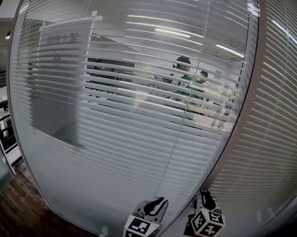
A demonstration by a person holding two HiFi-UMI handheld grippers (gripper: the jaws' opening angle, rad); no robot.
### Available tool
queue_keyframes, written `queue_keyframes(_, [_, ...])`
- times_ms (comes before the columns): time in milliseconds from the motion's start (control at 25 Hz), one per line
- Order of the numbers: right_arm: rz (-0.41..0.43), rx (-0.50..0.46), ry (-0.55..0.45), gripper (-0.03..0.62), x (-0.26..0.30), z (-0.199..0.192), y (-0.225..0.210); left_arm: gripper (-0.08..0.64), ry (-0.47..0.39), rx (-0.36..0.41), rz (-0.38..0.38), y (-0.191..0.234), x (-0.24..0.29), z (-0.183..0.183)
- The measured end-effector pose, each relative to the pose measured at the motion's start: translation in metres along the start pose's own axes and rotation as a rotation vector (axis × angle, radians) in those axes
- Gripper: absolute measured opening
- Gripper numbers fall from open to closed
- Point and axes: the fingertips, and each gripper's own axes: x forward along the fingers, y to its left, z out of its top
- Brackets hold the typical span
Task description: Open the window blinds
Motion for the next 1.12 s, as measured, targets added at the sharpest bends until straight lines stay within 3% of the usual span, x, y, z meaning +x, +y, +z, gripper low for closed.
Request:
queue_keyframes(80, [-0.020, -0.114, 0.006, 0.130, 0.000, -0.002, 0.000, 0.034, -0.006, 0.000, 0.009, 0.001, 0.001, 0.002])
queue_keyframes(160, [-0.029, -0.152, -0.008, 0.130, 0.000, -0.003, 0.001, 0.016, -0.012, 0.003, 0.017, 0.002, 0.001, 0.004])
queue_keyframes(480, [-0.042, -0.171, -0.047, 0.130, 0.001, -0.005, 0.003, 0.002, -0.029, 0.027, -0.019, -0.008, 0.005, 0.010])
queue_keyframes(1120, [-0.029, -0.149, -0.096, 0.132, 0.002, -0.003, 0.004, 0.001, -0.040, 0.042, -0.008, -0.011, 0.013, 0.011])
